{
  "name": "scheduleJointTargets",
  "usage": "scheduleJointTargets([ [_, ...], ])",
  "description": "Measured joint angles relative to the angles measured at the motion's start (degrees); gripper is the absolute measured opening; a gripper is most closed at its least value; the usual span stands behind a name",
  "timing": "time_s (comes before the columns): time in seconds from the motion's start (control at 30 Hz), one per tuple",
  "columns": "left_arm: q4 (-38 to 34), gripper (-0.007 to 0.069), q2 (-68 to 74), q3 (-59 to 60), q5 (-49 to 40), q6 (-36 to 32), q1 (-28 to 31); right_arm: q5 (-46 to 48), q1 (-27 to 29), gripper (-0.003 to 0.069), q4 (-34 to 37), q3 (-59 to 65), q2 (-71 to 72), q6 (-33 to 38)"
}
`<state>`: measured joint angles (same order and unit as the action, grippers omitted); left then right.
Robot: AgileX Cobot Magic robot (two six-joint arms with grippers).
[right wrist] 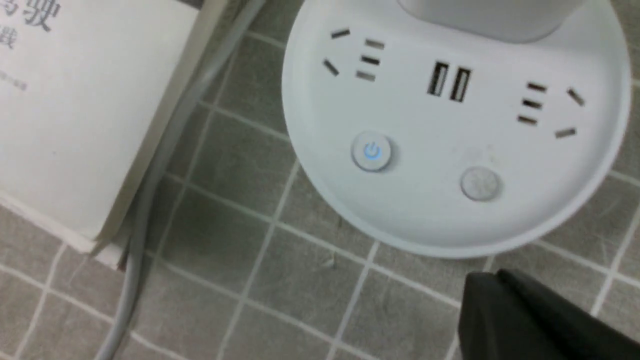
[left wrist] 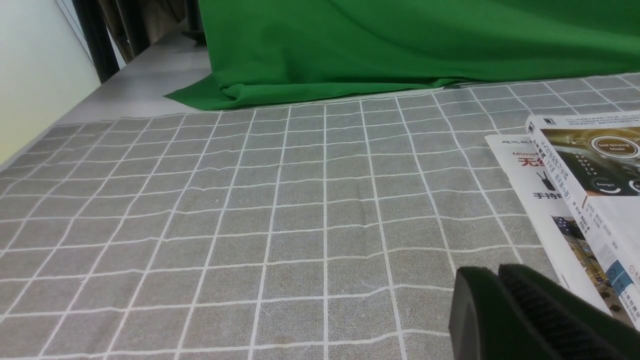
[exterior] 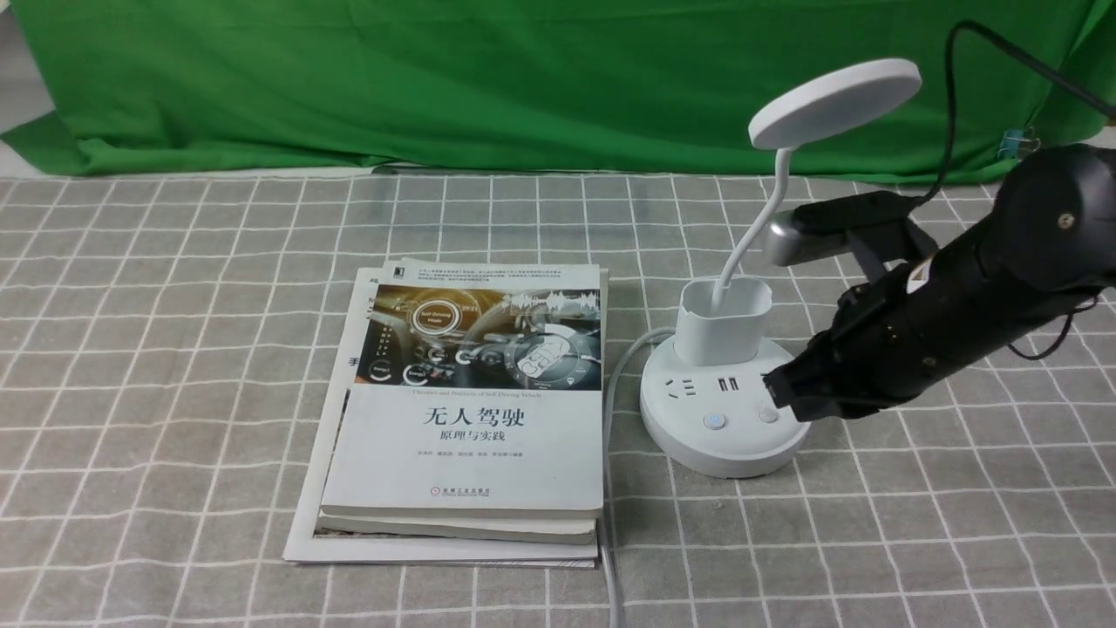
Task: Turn on the desk lamp on the grey coffee tablecloth with your hand.
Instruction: 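Press the button on the base of the white desk lamp with the right gripper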
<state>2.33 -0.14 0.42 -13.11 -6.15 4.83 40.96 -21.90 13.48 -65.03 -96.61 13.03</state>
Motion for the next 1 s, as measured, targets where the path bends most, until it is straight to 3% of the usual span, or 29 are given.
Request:
scheduleJointTargets([
  [0.67,0.00,0.0019,0.00,0.00,0.00,0.02,0.00,-0.41,-0.07,0.0031,-1.37,-5.12,-10.93,-1.30],
  [1.0,0.00,0.0019,0.00,0.00,0.00,0.02,0.00,-0.03,-0.07,0.0031,-1.32,-5.32,-9.16,-1.37],
])
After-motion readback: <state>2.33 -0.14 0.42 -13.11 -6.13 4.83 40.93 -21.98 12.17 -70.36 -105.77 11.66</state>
